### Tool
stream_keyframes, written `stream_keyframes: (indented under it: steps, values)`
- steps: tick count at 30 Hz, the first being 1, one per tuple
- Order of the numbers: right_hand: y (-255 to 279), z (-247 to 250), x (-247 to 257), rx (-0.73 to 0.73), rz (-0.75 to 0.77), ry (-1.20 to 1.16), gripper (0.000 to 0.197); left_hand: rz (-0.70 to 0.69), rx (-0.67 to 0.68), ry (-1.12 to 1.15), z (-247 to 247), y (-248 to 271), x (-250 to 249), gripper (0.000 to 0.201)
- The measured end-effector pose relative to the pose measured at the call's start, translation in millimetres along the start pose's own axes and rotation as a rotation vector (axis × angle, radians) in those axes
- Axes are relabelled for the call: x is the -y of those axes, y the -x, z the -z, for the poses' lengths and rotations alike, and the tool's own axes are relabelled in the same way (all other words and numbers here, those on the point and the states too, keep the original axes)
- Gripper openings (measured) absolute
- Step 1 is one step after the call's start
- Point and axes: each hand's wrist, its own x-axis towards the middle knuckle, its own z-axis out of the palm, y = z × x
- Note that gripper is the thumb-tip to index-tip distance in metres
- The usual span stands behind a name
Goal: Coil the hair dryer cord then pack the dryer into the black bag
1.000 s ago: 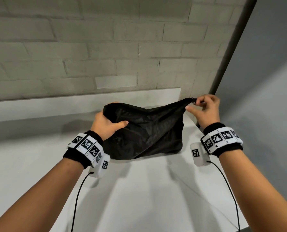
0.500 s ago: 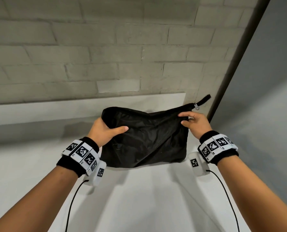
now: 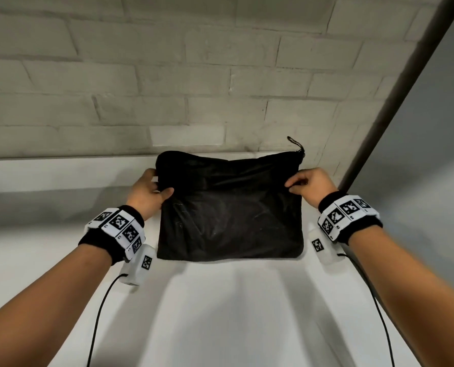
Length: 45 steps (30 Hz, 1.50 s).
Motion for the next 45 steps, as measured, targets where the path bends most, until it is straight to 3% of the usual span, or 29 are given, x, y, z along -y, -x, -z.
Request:
stream_keyframes:
  steps: [6, 12, 16, 25, 32, 38, 45]
  values:
    - [-27, -17, -12, 0.034, -0.021, 0.106, 0.027, -0.033, 0.004, -0.008, -3, -25, 7, 0.048]
    - [-58, -30, -17, 0.318, -0.051, 0.326, 0.045, -0.077, 0.054, -0.192, -9, -64, 20, 0.043]
    - [-80, -34, -23, 0.356, -0.067, 0.381, 0.047, 0.021, 0.122, -0.292, -16, -86, 28, 0.024]
    - [-110, -38, -47, 0.407, -0.102, 0.457, 0.051, 0.054, 0.135, -0.429, -39, -105, 31, 0.036]
    - [-109, -55, -55, 0.52, -0.18, 0.562, 0.047, 0.158, 0.254, -0.618, -52, -108, 37, 0.038]
    - [-107, -53, -53, 0.514, -0.226, 0.563, 0.047, 0.269, 0.346, -0.51, -50, -107, 34, 0.044]
    - [-95, -45, -41, 0.423, -0.19, 0.513, 0.047, 0.192, 0.353, -0.741, -42, -100, 18, 0.046]
